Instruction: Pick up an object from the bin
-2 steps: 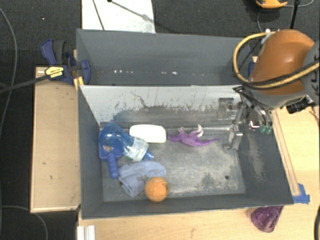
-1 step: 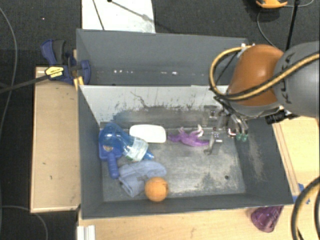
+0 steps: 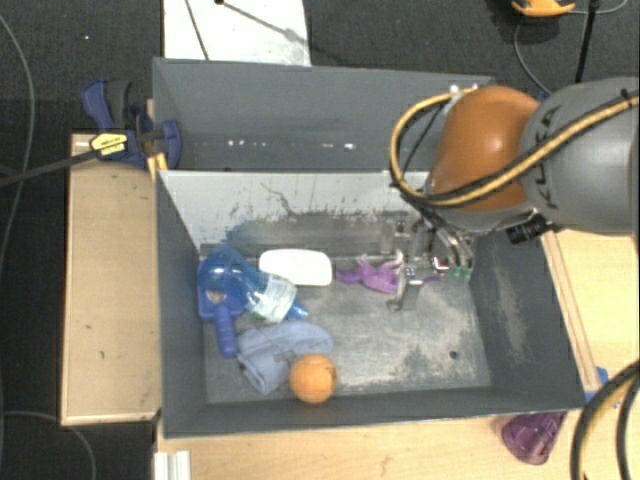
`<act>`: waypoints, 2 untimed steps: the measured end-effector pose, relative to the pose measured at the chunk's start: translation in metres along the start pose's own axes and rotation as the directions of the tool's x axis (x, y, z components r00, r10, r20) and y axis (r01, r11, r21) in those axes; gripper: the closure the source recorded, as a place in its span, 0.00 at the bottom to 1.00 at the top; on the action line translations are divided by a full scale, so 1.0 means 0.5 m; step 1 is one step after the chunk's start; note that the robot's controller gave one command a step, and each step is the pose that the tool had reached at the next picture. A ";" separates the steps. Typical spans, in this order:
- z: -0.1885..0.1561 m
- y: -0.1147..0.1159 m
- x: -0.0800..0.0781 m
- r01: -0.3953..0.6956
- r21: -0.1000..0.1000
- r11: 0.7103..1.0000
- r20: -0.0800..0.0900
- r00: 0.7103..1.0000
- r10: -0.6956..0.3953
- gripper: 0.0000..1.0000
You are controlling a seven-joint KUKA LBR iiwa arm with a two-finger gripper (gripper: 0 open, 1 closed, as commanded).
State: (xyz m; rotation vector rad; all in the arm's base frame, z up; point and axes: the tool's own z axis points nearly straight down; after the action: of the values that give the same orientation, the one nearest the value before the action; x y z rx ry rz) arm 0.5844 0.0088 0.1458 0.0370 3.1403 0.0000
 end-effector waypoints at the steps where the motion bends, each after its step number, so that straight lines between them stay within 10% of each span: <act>1: -0.038 0.031 -0.003 -0.028 -0.002 1.000 0.010 1.000 0.028 0.00; 2: 0.105 0.006 0.004 -0.112 -0.002 0.994 0.009 0.994 0.112 0.00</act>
Offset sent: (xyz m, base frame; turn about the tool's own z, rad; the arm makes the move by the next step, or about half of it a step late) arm -0.0055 -0.0018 -0.0758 0.1350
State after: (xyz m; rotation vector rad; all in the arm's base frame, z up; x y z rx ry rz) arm 0.5828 0.0118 0.0936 0.2127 3.1246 0.0027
